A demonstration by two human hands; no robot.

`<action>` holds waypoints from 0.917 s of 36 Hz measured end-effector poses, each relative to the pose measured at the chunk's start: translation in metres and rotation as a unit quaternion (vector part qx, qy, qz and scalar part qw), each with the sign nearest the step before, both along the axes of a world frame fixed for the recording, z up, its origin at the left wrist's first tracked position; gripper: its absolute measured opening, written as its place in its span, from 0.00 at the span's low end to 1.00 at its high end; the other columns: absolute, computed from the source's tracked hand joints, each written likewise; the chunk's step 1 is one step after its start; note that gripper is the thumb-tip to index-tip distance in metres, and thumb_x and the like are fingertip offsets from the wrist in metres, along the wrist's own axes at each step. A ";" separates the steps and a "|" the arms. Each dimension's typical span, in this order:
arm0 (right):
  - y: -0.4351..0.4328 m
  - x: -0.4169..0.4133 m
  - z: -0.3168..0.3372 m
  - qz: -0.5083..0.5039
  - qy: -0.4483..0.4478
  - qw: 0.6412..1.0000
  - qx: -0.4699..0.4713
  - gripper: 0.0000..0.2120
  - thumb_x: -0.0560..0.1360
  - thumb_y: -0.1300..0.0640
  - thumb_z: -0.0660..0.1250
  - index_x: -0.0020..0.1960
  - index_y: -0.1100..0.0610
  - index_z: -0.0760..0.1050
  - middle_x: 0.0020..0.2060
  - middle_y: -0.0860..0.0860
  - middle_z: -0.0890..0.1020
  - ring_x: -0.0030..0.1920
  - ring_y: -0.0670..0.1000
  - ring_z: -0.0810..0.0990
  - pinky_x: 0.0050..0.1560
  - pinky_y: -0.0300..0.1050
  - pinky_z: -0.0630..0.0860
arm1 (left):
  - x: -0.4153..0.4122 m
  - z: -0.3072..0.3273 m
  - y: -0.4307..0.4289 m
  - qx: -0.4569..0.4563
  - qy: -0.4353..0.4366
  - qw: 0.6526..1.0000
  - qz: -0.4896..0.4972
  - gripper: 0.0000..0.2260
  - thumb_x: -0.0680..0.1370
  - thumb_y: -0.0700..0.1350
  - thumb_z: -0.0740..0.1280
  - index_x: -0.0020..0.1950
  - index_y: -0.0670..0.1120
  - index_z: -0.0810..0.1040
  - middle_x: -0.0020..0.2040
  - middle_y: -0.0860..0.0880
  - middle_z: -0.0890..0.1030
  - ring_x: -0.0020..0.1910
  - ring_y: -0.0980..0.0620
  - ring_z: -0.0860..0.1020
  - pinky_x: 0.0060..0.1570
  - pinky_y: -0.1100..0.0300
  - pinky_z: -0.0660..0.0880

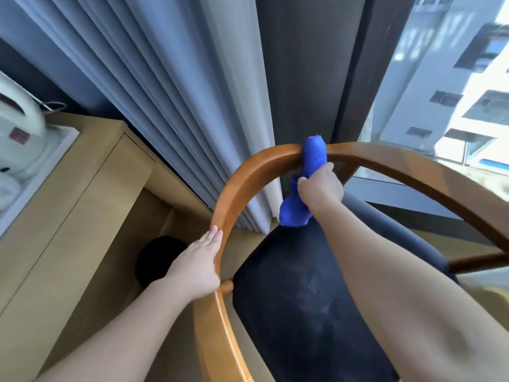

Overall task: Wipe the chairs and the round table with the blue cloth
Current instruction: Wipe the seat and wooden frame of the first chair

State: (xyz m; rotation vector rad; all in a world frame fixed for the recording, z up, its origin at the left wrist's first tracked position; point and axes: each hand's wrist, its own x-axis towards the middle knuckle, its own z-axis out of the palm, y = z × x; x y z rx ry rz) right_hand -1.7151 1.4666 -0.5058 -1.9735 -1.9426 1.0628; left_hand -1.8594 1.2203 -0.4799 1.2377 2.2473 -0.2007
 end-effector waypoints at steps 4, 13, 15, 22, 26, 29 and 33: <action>-0.003 -0.030 -0.008 0.058 -0.001 0.998 0.011 0.40 0.77 0.52 0.63 0.77 0.63 0.43 0.60 0.60 0.76 0.58 0.63 0.77 0.46 0.48 0.68 | -0.010 -0.004 -0.008 0.004 -0.062 0.998 0.023 0.44 0.73 0.36 0.64 0.74 0.64 0.40 0.72 0.71 0.38 0.61 0.57 0.71 0.46 0.65 0.77; -0.071 -0.050 -0.027 0.087 0.098 0.991 0.023 0.40 0.76 0.56 0.63 0.78 0.52 0.41 0.53 0.58 0.79 0.52 0.62 0.78 0.44 0.46 0.67 | -0.016 -0.005 -0.012 0.012 -0.082 0.995 0.047 0.42 0.73 0.36 0.65 0.71 0.69 0.45 0.65 0.60 0.67 0.46 0.58 0.77 0.44 0.61 0.79; -0.096 -0.051 -0.031 0.128 0.132 0.983 0.014 0.40 0.76 0.57 0.63 0.79 0.51 0.42 0.52 0.57 0.80 0.51 0.61 0.79 0.45 0.45 0.69 | -0.017 -0.005 -0.011 0.004 -0.070 0.997 0.038 0.40 0.72 0.36 0.65 0.71 0.67 0.49 0.59 0.59 0.71 0.41 0.57 0.77 0.41 0.61 0.78; -0.123 -0.044 -0.041 0.233 0.125 0.963 0.047 0.37 0.74 0.59 0.63 0.78 0.53 0.48 0.52 0.53 0.80 0.51 0.60 0.79 0.47 0.47 0.74 | -0.024 0.001 -0.005 -0.008 -0.047 0.999 -0.003 0.36 0.70 0.36 0.65 0.69 0.63 0.55 0.49 0.59 0.73 0.35 0.55 0.76 0.27 0.67 0.67; -0.103 -0.035 -0.043 0.138 0.123 0.982 0.028 0.37 0.73 0.57 0.63 0.78 0.49 0.51 0.60 0.55 0.78 0.57 0.62 0.77 0.53 0.48 0.72 | -0.024 0.001 -0.006 0.004 -0.039 0.999 -0.016 0.33 0.71 0.37 0.67 0.68 0.62 0.56 0.52 0.59 0.75 0.34 0.55 0.77 0.26 0.67 0.71; -0.074 -0.024 -0.045 0.000 0.139 0.990 0.006 0.35 0.73 0.56 0.63 0.77 0.51 0.54 0.63 0.58 0.77 0.61 0.62 0.75 0.58 0.49 0.71 | -0.024 0.000 -0.005 0.008 -0.032 0.999 -0.015 0.34 0.73 0.39 0.68 0.68 0.63 0.55 0.44 0.59 0.74 0.35 0.55 0.77 0.29 0.67 0.75; -0.028 -0.018 -0.045 -0.095 0.145 0.985 0.017 0.36 0.75 0.55 0.62 0.78 0.53 0.50 0.65 0.58 0.75 0.62 0.62 0.74 0.60 0.50 0.69 | -0.025 0.000 -0.005 0.011 -0.038 0.999 -0.017 0.30 0.74 0.38 0.66 0.66 0.62 0.58 0.39 0.57 0.73 0.32 0.55 0.76 0.24 0.70 0.68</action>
